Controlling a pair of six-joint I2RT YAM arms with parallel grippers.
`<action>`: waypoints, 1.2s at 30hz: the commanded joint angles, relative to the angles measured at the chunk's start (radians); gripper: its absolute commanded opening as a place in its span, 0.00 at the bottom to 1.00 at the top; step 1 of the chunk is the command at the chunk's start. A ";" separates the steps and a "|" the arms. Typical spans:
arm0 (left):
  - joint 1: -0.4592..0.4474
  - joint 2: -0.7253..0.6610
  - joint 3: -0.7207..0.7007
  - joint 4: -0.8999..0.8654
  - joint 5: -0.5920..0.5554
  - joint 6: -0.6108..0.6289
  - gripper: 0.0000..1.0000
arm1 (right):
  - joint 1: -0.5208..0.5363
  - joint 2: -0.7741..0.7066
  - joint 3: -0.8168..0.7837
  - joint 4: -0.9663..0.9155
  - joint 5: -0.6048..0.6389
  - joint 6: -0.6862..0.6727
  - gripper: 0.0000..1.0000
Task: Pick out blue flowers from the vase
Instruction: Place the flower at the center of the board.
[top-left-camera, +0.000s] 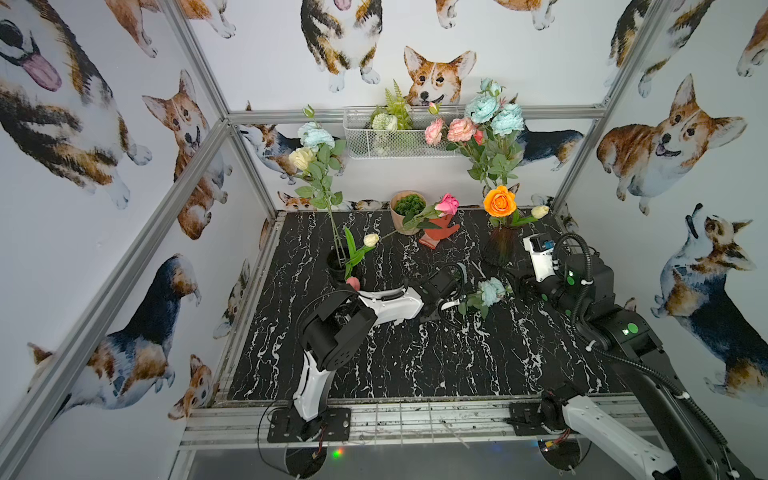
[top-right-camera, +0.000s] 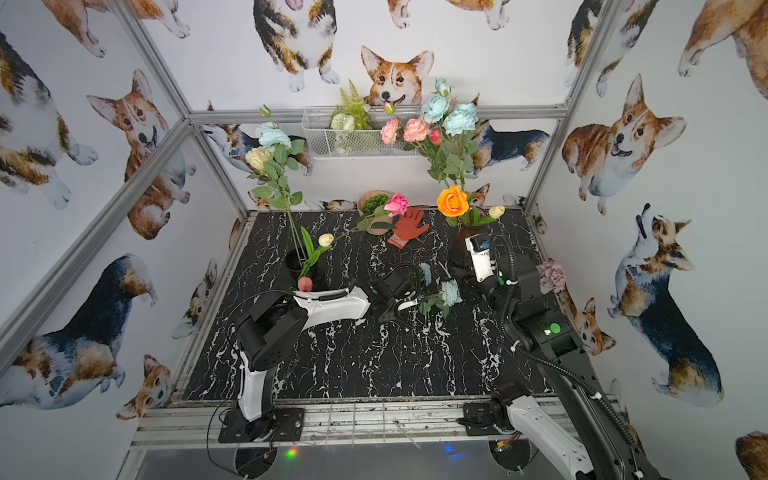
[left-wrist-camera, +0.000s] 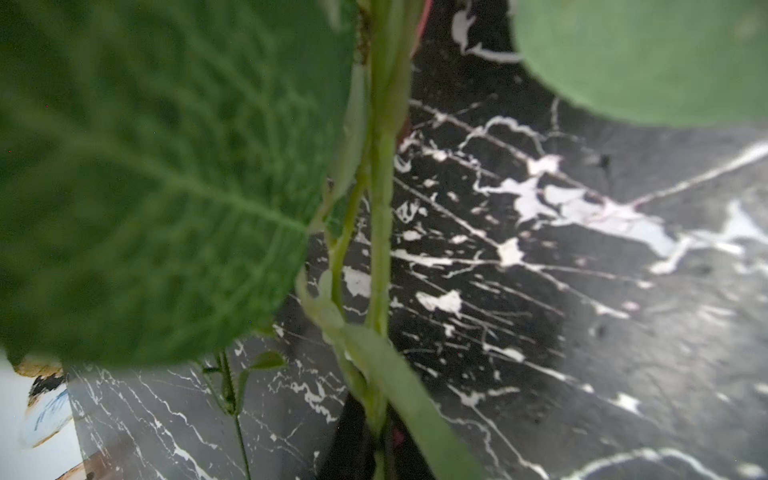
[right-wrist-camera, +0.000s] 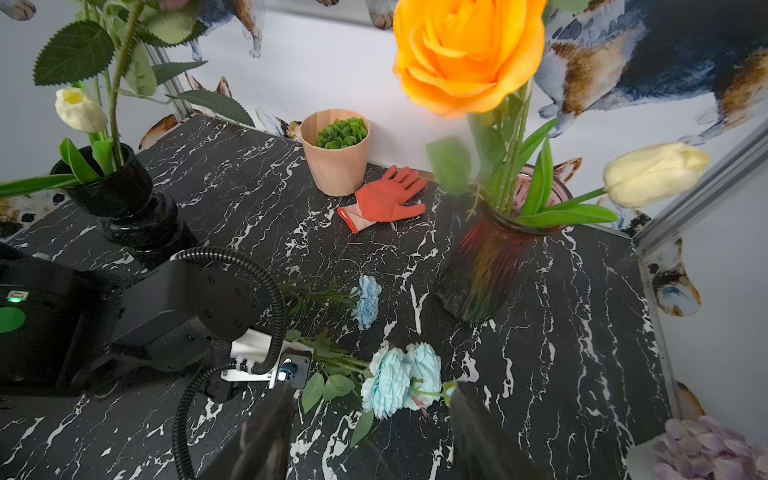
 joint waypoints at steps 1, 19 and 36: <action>0.003 0.004 0.013 0.017 -0.004 0.030 0.21 | 0.000 0.000 0.002 0.039 -0.017 0.015 0.62; -0.014 -0.249 -0.060 -0.039 0.095 -0.133 0.64 | -0.001 0.007 0.012 0.050 -0.040 0.020 0.62; -0.012 -1.030 -0.139 -0.155 0.231 -0.510 0.72 | -0.001 0.081 -0.010 0.157 -0.161 0.033 0.62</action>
